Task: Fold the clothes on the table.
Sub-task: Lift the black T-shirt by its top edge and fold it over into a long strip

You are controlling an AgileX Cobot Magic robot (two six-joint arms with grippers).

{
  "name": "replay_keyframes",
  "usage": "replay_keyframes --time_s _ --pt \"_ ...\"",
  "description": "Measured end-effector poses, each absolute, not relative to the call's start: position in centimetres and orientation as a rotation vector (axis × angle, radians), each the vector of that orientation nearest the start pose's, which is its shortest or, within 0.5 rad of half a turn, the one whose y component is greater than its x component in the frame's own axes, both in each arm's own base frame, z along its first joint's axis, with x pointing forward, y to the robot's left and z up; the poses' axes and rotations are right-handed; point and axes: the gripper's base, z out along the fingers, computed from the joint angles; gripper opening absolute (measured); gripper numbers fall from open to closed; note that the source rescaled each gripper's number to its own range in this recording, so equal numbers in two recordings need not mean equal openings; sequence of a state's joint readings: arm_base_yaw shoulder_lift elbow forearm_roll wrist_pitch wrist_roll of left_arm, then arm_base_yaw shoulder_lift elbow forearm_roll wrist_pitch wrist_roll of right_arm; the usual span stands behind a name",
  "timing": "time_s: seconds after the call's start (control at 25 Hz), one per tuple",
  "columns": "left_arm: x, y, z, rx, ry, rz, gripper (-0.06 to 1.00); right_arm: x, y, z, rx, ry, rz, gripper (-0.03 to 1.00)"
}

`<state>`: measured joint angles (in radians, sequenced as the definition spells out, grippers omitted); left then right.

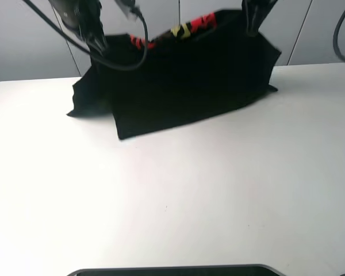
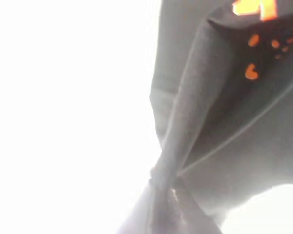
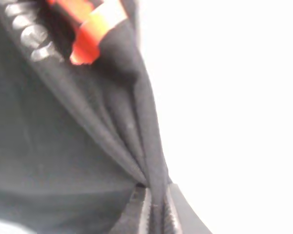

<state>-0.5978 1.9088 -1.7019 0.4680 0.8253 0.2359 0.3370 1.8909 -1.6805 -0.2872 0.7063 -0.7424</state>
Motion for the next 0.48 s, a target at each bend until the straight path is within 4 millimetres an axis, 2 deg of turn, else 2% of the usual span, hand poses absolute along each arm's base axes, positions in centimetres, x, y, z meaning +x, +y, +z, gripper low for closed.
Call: replay_keyframes --time_s 0.08,0.12,0.2,0.32,0.48 --pt "37.4 -21.7 33.3 1.174 2.095 0.410 0.00 41.2 12.8 33.6 -1.320 1.983 -0.473 0.00" --pt "37.0 -21.4 34.4 1.187 2.111 0.415 0.00 40.6 12.7 34.2 -1.304 2.015 -0.439 0.00" --pt "36.0 -21.1 34.6 1.281 2.190 0.381 0.00 39.6 12.7 33.7 -1.326 2.135 -0.358 0.00" --pt "34.5 -21.6 32.7 1.490 2.276 0.238 0.00 37.8 12.8 30.9 -1.414 2.384 -0.168 0.00" --pt "32.4 -21.9 27.5 1.706 2.386 0.035 0.00 35.1 13.1 25.4 -1.500 2.610 0.082 0.00"
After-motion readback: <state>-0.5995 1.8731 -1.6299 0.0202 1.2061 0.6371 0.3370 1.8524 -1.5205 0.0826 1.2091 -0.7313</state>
